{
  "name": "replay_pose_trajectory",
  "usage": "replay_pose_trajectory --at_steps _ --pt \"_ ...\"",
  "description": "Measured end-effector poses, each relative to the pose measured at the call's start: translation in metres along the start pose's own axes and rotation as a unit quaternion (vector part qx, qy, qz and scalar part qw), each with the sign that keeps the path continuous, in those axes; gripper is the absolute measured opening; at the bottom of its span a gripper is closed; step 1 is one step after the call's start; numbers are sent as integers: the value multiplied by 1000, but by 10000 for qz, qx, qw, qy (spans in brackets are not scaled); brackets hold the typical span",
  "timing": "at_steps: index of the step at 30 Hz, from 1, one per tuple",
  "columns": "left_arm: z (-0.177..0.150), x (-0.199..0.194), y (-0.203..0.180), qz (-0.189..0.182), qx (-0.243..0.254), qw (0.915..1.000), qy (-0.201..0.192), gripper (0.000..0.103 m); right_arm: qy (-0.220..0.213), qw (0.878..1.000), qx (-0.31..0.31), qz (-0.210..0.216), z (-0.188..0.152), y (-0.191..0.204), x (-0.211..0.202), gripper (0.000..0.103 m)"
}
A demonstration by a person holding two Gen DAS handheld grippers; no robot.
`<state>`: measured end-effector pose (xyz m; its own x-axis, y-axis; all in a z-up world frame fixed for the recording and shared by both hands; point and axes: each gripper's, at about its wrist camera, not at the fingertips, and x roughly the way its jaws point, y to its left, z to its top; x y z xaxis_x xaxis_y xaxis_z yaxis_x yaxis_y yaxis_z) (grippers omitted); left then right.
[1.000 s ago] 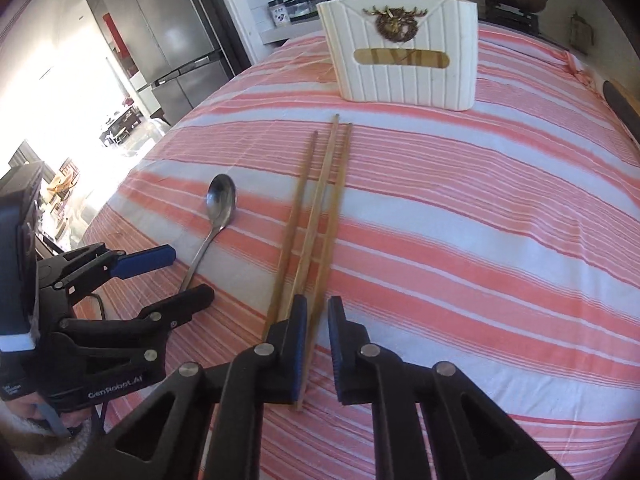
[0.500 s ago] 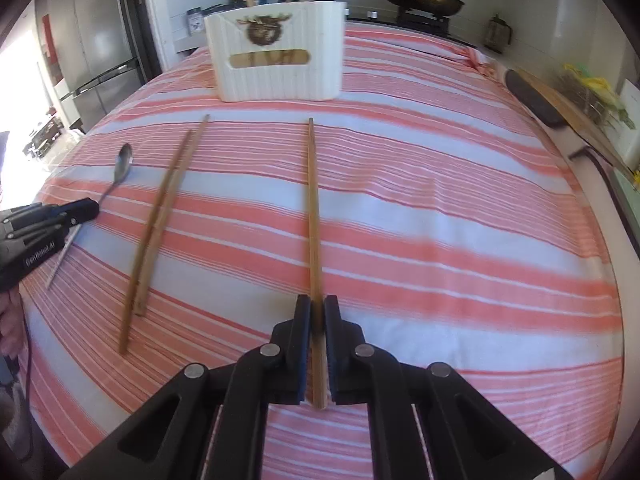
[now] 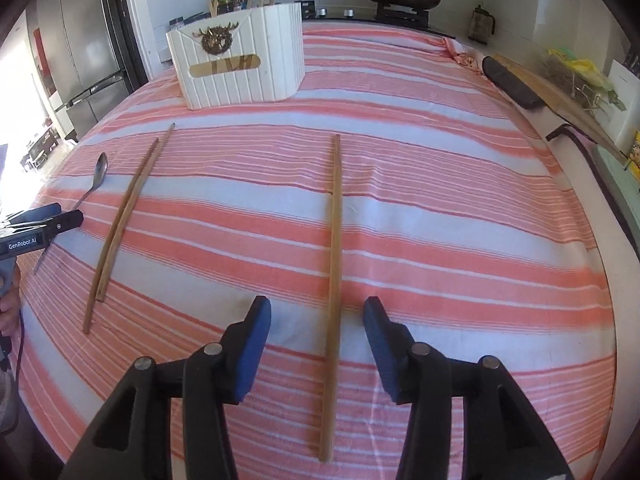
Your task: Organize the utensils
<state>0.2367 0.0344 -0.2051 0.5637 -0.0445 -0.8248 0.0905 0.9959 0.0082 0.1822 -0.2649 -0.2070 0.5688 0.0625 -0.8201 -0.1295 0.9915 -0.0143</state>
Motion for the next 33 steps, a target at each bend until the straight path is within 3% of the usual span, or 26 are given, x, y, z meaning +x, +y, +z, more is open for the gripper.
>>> replay_pose_trajectory --at_steps 4,8,13,17,21,24,25,28,29,33 --pt "2 5 5 0 -49 9999 113 100 35 10000 -59 -17 9 -1 8 50" --pt "1 3 6 -24 37 9999 161 100 -64 9999 -110 -23 6 0 7 50" --pt "7 3 8 -230 318 9977 557 99 487 9981 -326 200 9 -5 2 50" --pt "24 10 1 -320 522 9957 699 90 952 9934 -486 423 26 -10 12 49" --pt "47 22 -5 -320 661 9946 734 79 1015 9929 -437 433 59 -16 33 31" --pt "60 30 -9 -335 629 9942 800 68 1017 9932 -229 512 82 -22 50 29" --pt "62 32 -11 -338 633 9941 810 64 999 9935 -166 517 90 -23 55 29" --pt "68 33 -21 -456 710 9936 752 36 921 9946 -23 483 111 -23 71 21" --pt "69 33 -24 -409 753 9936 739 36 895 9951 19 431 117 -24 76 8" --pt "72 27 -21 -533 656 9946 605 36 735 9946 405 604 131 -35 82 6"
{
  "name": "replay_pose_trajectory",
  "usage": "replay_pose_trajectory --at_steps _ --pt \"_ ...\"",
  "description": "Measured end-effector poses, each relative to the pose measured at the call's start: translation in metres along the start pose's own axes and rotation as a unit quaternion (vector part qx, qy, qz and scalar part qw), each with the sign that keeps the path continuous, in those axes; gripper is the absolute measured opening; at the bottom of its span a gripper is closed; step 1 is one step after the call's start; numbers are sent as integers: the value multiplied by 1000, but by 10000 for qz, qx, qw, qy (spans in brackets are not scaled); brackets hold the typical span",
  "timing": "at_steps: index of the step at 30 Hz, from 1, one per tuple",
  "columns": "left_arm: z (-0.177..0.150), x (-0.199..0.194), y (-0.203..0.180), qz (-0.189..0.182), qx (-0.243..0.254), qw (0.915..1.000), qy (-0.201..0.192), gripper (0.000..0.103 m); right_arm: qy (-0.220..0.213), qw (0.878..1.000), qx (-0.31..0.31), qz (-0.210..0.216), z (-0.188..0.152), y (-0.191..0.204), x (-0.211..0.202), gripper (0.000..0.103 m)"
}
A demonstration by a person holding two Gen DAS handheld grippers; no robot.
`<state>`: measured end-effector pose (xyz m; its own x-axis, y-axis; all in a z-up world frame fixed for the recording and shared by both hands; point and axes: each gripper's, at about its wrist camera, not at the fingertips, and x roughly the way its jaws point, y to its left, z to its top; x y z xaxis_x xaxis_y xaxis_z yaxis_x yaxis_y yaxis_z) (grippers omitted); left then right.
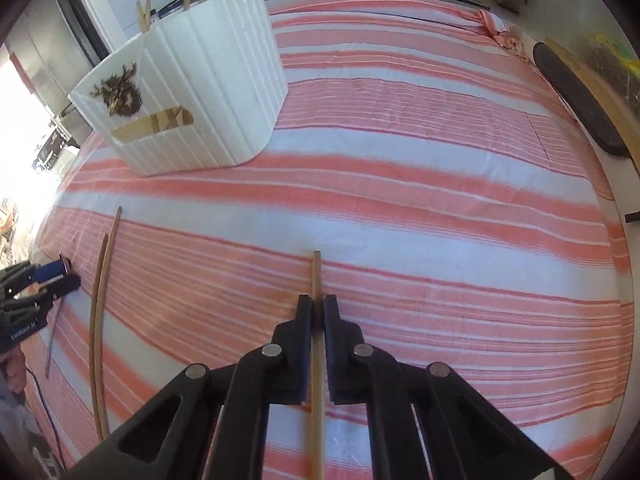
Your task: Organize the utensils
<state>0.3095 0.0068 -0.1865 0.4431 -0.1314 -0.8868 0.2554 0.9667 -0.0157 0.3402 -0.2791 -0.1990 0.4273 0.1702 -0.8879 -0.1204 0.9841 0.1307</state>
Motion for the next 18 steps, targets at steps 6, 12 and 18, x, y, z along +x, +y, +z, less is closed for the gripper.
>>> replay_pose_trajectory --at_steps 6,12,18 --pt "-3 -64 14 -262 -275 9964 -764 36 -1079 9931 -124 449 -12 14 -81 6" --pt "-15 -129 24 -653 -515 9851 -1506 36 -2035 9767 -393 562 -42 36 -169 6" --pt "-15 -167 24 -836 -598 9758 -1930 36 -2605 9635 -421 450 -58 51 -208 6"
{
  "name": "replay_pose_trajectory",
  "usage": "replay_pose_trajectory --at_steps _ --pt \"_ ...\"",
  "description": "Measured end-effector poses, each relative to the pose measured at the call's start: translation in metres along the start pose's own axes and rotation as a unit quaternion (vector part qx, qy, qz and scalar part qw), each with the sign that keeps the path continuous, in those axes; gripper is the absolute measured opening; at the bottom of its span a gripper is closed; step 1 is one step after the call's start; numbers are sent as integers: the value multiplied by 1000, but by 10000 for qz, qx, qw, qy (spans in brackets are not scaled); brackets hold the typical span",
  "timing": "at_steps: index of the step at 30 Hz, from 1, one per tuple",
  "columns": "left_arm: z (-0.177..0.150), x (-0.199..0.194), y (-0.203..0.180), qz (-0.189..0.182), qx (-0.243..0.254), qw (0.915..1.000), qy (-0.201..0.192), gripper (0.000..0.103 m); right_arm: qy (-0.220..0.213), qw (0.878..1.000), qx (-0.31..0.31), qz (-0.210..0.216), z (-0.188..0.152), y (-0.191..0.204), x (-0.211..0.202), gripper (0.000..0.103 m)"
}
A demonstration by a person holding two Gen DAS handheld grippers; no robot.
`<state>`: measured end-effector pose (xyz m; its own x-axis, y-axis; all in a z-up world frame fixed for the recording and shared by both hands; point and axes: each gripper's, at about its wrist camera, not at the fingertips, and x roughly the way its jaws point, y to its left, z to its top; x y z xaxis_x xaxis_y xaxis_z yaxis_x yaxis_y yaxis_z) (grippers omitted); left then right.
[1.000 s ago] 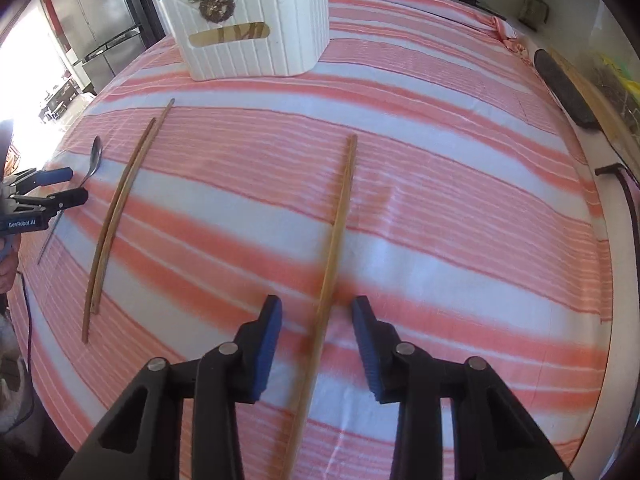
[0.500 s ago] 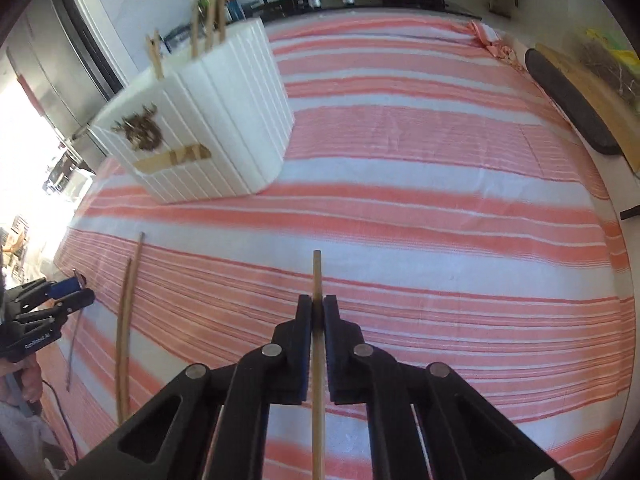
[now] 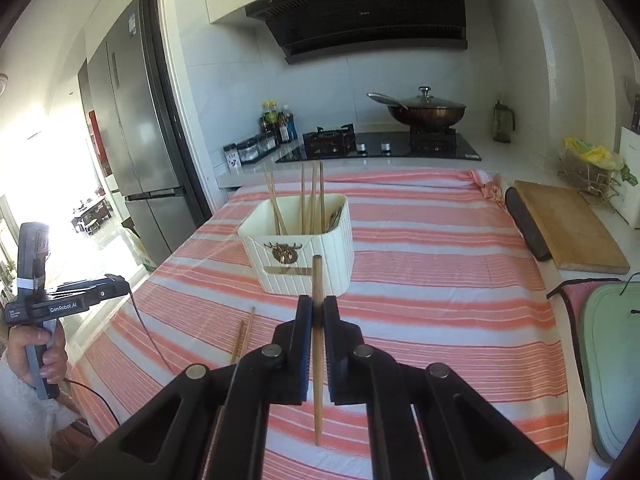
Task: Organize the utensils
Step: 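Carry spoon and chopstick into the white holder while both grippers open to release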
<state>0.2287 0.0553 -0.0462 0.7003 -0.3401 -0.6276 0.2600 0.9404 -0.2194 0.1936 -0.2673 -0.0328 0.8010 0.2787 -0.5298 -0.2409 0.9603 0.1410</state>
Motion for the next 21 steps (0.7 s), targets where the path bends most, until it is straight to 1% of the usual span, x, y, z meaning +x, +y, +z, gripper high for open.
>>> replay_pose_trajectory --at_steps 5,9,12,14,16,19,21 --pt "20 -10 3 -192 -107 9996 -152 36 -365 9993 -83 -87 19 7 -12 6" --pt "45 -14 2 -323 -130 9991 -244 36 -448 9985 -228 -209 46 7 -8 6" --pt "71 -16 -1 -458 -164 9981 -388 36 -469 9980 -321 -284 71 5 2 6" --pt "93 -18 -6 -446 -156 9970 -605 36 -531 9972 -407 -334 90 5 8 6" --pt "116 -18 -9 -405 -175 9951 -887 36 -683 9953 -546 -408 109 6 12 6" --pt "148 -8 -11 -346 -329 9900 -1324 36 -1050 9919 -584 -420 139 6 17 6" --pt "164 7 -12 -312 -410 9875 -1489 36 -1346 9890 -503 -350 157 6 20 6"
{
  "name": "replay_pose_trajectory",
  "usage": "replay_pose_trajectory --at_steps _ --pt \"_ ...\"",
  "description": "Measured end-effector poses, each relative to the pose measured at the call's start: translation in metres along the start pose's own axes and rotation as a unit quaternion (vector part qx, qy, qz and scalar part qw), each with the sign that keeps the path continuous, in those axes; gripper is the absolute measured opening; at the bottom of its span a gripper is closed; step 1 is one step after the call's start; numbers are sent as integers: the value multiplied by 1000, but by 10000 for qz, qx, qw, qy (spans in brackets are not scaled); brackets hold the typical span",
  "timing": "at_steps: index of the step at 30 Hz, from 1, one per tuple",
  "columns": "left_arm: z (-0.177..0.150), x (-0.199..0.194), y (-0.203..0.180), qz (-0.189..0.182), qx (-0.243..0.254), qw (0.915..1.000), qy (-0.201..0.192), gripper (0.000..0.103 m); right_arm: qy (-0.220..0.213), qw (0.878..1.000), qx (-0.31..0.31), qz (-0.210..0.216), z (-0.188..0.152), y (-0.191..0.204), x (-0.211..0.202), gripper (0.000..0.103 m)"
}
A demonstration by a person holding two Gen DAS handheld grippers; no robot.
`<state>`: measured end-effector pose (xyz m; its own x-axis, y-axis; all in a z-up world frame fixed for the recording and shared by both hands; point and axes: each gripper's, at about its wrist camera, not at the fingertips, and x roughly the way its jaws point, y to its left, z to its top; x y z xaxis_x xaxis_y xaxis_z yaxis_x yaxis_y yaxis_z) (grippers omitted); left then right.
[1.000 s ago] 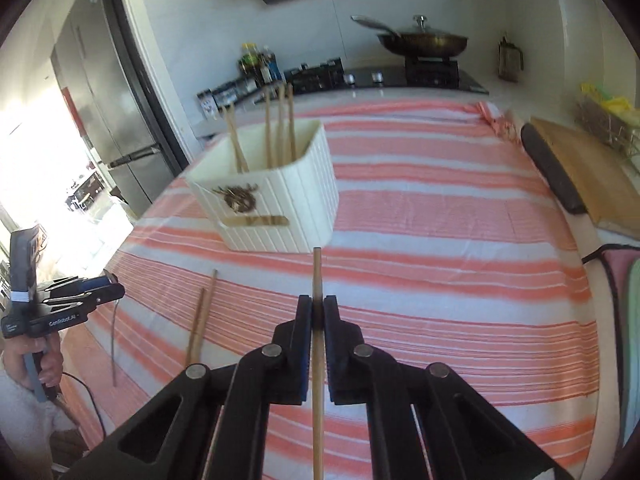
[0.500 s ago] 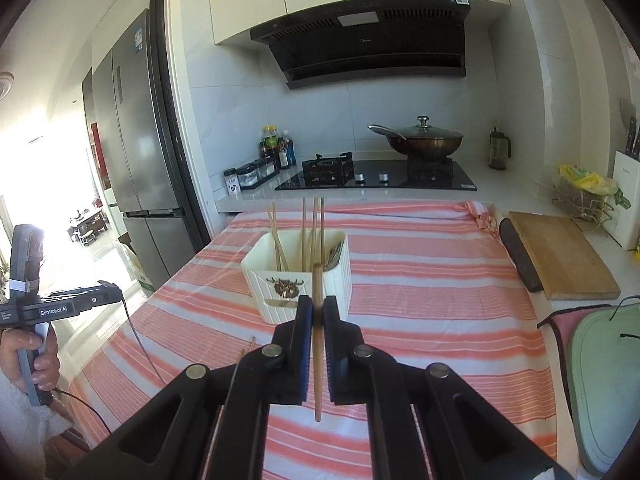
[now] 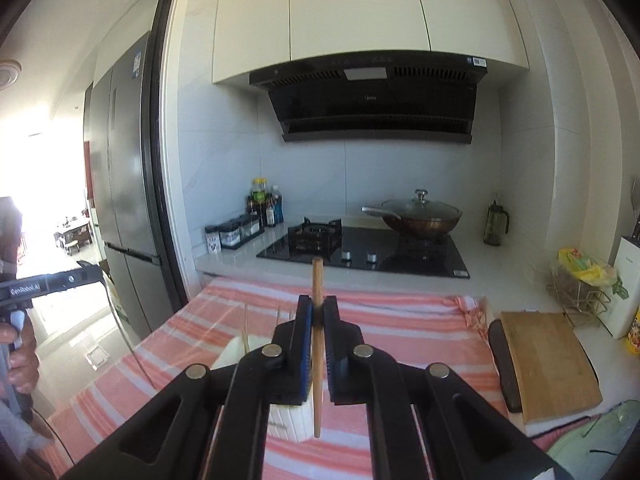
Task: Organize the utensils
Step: 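Carry spoon and chopstick into the white holder while both grippers open to release, then withdraw both open grippers back over the last two chopsticks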
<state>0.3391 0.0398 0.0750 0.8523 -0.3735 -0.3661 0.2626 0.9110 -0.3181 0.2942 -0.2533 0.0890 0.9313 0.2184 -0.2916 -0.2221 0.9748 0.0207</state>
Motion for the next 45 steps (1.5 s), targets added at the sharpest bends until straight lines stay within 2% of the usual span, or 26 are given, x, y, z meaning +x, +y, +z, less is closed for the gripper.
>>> replay_pose_trajectory --at_steps 3,6,8,11,14,16,19,21,22,23,24,27,29,30,32,35,38,41,45 --pt "6 35 -1 145 4 9999 -80 36 -396 9991 94 83 13 0 16 6" --pt "2 73 2 292 -33 9995 150 36 -408 9988 108 227 10 3 45 6" --pt "-4 98 8 325 -130 9984 445 36 -99 9992 136 371 1 3 73 6" --pt "-18 135 17 451 -177 9932 1061 36 784 9958 99 469 -18 4 121 6" --pt "-34 167 23 591 -160 9846 1638 36 1658 9852 146 404 -40 -1 165 6" --pt "-45 184 27 647 -196 9794 1904 36 2062 9774 287 371 -54 -8 187 6" --pt "-58 195 31 691 -283 9753 2078 36 2275 9718 538 321 -67 -19 205 7" --pt "-61 196 34 663 -359 9746 2107 37 2170 9731 699 320 -68 -24 205 10" --pt "-61 191 35 619 -393 9756 2071 41 2084 9746 752 321 -67 -25 203 13" --pt "-60 185 36 553 -400 9769 2025 49 1993 9764 766 330 -66 -26 198 28" --pt "-59 176 37 512 -364 9784 1967 52 1884 9788 739 313 -63 -26 190 41" --pt "-65 133 39 553 -10 9825 1781 72 1560 9866 425 231 -60 -25 151 42" --pt "-83 98 42 715 322 9812 1764 90 1496 9884 219 164 -72 -26 118 42" --pt "-97 82 45 811 429 9791 1813 92 1509 9883 177 163 -84 -28 100 45" --pt "-132 54 51 912 454 9740 2024 93 1582 9872 178 95 -117 -32 67 47" --pt "-188 22 57 959 49 9684 2301 93 1970 9799 271 -175 -190 -32 28 47" --pt "-231 2 46 818 -247 9708 2243 93 2369 9694 526 -360 -256 -24 -1 47" --pt "-255 1 30 797 -222 9732 2148 93 2477 9657 645 -427 -290 -8 -26 47" --pt "-270 7 15 858 -47 9730 2144 93 2561 9631 737 -382 -311 5 -40 47"
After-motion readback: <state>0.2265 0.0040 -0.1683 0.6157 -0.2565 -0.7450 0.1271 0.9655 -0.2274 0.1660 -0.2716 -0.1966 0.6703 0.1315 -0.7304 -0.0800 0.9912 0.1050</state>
